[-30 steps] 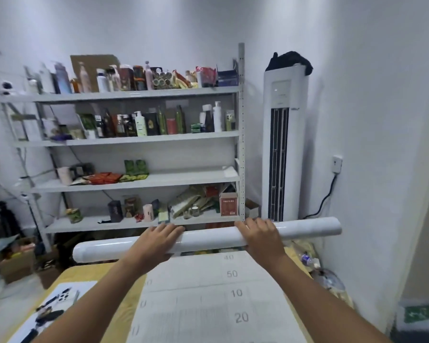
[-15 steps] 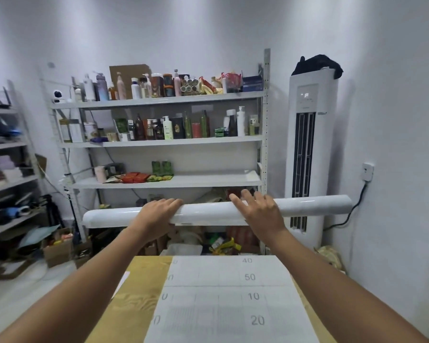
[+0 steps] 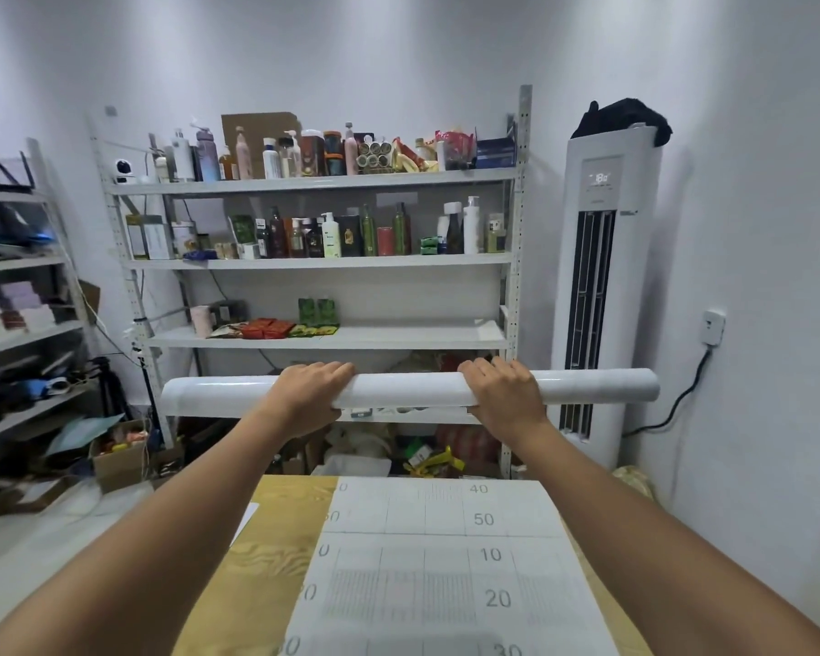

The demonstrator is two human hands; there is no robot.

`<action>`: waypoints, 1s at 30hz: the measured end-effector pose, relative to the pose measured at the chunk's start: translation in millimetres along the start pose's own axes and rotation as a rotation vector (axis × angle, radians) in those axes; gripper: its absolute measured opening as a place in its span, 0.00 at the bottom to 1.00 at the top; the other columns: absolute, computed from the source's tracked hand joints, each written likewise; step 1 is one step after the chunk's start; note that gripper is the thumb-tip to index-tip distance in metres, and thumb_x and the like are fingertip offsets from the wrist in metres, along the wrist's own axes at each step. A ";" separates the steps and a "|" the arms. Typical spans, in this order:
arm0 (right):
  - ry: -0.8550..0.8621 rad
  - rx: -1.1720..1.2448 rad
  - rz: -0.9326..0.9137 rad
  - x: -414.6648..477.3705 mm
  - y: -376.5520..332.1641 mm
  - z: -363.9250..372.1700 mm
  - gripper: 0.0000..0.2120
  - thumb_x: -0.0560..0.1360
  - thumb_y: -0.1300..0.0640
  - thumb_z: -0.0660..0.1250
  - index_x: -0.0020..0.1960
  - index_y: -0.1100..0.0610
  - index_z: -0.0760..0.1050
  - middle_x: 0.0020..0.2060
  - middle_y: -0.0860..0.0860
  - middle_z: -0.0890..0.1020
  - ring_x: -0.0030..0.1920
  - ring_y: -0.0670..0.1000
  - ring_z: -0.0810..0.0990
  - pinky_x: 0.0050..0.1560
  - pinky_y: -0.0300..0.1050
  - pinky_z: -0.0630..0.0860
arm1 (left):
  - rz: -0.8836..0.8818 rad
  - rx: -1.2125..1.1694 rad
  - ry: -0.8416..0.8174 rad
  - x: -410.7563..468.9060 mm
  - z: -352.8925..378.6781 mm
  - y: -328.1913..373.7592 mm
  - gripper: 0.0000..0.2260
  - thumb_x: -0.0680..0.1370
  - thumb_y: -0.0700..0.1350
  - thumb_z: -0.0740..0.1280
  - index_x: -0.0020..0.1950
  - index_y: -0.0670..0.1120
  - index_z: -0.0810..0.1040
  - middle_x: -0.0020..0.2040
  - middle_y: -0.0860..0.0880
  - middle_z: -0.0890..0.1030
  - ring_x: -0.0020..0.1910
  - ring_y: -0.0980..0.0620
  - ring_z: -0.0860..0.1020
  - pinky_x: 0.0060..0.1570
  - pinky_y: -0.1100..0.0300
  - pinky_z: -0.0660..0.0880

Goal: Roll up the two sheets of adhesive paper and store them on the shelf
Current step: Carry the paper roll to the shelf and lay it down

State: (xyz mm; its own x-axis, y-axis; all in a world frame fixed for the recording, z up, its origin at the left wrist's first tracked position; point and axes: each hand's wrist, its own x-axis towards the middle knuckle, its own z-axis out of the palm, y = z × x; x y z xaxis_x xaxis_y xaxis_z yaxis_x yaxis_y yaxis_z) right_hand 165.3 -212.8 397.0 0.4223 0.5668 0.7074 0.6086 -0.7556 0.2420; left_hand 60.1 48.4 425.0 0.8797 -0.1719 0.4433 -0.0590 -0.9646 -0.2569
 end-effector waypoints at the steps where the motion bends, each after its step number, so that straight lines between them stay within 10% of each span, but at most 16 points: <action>1: -0.029 0.027 -0.017 -0.7 -0.1 0.6 0.21 0.57 0.53 0.80 0.47 0.57 0.78 0.36 0.53 0.81 0.33 0.54 0.78 0.33 0.45 0.75 | 0.003 0.002 -0.026 -1.5 0.1 -2.7 0.22 0.70 0.46 0.71 0.62 0.48 0.71 0.57 0.50 0.79 0.51 0.50 0.79 0.46 0.55 0.78; 9: -0.216 0.096 -0.041 -1.8 -12.4 5.5 0.27 0.66 0.33 0.68 0.55 0.51 0.73 0.46 0.48 0.81 0.42 0.51 0.79 0.41 0.45 0.76 | 0.033 -0.117 -0.276 -6.4 -2.6 -25.7 0.24 0.69 0.54 0.73 0.61 0.48 0.71 0.56 0.49 0.78 0.51 0.49 0.77 0.49 0.55 0.77; 30: -0.438 0.300 0.148 12.8 -143.4 -4.8 0.22 0.69 0.40 0.70 0.59 0.49 0.74 0.51 0.47 0.82 0.48 0.48 0.79 0.49 0.47 0.77 | 0.083 -0.419 -0.410 -71.9 27.1 -143.0 0.22 0.69 0.53 0.72 0.61 0.49 0.74 0.50 0.51 0.76 0.47 0.51 0.75 0.49 0.59 0.73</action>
State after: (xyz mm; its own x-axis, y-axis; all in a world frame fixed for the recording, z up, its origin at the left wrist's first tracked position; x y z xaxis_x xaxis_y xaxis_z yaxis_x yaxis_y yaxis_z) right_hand 80.3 -98.8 374.5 0.7194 0.5932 0.3612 0.6588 -0.7476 -0.0844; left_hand 18.1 204.1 406.6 0.9697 -0.2397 0.0469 -0.2437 -0.9622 0.1213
